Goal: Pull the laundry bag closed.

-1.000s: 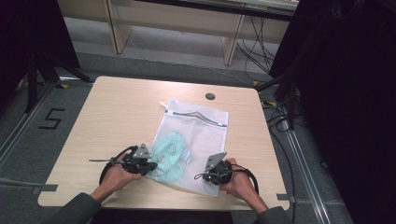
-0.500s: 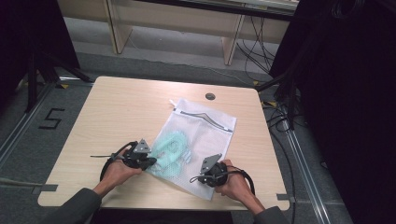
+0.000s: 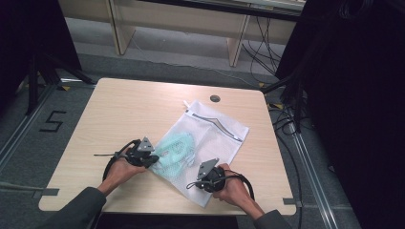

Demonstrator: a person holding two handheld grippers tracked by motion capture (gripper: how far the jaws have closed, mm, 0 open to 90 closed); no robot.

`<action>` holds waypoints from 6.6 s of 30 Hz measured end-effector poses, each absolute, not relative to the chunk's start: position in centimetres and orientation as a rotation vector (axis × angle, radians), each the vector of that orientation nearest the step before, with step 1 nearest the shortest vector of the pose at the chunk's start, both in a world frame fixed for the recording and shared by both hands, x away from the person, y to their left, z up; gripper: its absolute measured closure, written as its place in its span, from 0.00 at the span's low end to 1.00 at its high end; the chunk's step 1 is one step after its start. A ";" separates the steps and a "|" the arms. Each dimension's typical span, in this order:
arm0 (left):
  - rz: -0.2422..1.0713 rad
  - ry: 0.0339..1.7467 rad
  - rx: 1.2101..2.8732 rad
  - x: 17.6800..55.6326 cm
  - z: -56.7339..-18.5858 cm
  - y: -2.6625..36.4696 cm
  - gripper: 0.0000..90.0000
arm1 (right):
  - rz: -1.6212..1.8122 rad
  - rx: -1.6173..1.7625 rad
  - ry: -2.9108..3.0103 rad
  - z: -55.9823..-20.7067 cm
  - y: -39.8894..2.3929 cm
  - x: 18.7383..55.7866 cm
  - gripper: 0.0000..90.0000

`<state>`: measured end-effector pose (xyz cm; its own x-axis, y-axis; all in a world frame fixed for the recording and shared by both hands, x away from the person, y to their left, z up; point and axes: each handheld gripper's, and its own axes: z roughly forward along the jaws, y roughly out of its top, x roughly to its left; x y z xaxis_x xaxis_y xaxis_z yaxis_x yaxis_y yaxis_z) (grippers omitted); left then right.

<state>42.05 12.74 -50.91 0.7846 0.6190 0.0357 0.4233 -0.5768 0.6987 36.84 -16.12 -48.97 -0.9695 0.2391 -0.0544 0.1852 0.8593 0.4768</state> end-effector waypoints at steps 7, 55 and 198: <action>0.392 0.801 2.270 42.8 -51.0 12.8 0.99 | 0.760 0.300 2.913 -49.1 -14.9 36.8 1.00; 0.476 0.806 2.268 48.0 -51.1 13.5 0.99 | 0.832 0.093 2.936 -49.6 -6.9 36.2 1.00; 0.103 0.720 2.231 36.9 -49.0 9.1 0.38 | 0.799 0.375 3.093 -48.6 -21.6 36.8 0.70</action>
